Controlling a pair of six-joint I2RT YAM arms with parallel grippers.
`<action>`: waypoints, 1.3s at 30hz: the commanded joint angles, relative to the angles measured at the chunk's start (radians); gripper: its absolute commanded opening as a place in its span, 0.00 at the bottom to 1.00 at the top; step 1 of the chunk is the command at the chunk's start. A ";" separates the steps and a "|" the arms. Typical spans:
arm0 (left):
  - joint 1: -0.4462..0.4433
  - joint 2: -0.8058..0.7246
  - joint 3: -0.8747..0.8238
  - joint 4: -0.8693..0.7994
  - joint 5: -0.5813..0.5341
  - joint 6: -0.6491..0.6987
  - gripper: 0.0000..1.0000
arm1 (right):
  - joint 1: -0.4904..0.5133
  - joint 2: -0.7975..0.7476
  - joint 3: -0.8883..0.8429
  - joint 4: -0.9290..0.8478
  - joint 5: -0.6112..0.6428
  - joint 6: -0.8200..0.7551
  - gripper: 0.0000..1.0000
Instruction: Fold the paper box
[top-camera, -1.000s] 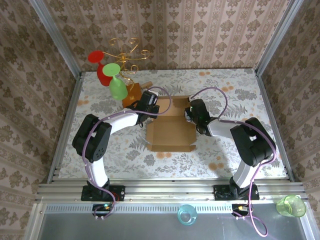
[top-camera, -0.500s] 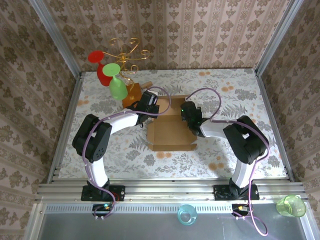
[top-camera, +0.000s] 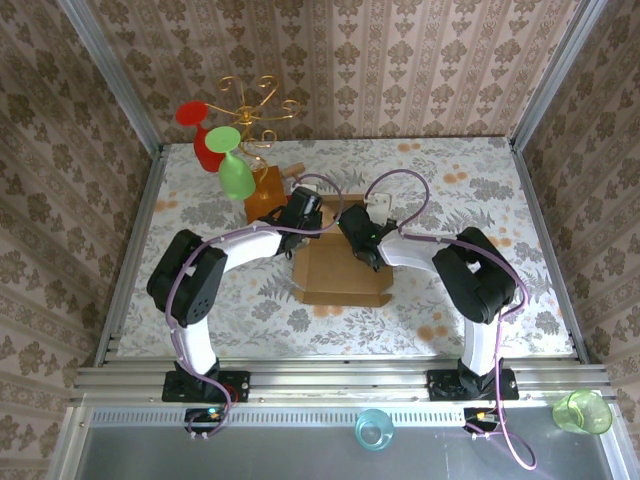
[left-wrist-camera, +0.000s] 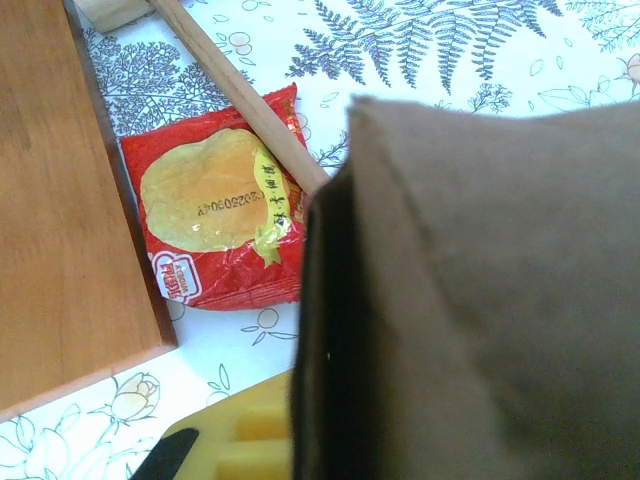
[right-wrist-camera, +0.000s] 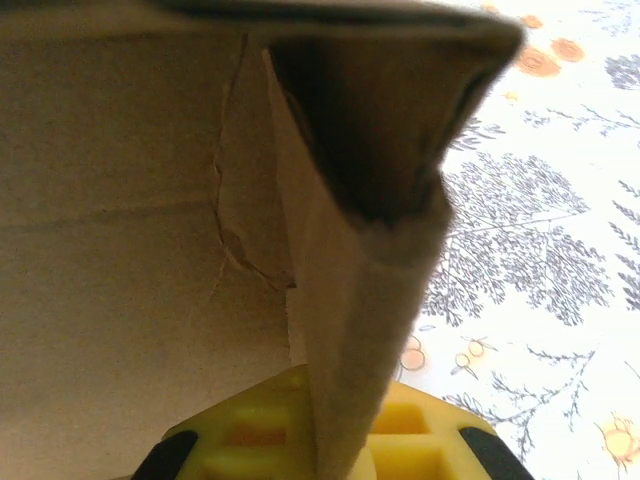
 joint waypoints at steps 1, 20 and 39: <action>0.007 0.013 -0.045 -0.106 -0.091 -0.089 0.00 | -0.005 0.041 0.013 -0.201 0.173 0.100 0.00; 0.068 -0.046 -0.112 0.015 0.089 0.001 0.36 | -0.001 0.012 -0.101 0.056 0.044 -0.118 0.00; 0.079 -0.105 -0.177 0.190 0.175 0.084 0.61 | -0.033 0.008 -0.112 0.100 -0.053 -0.170 0.00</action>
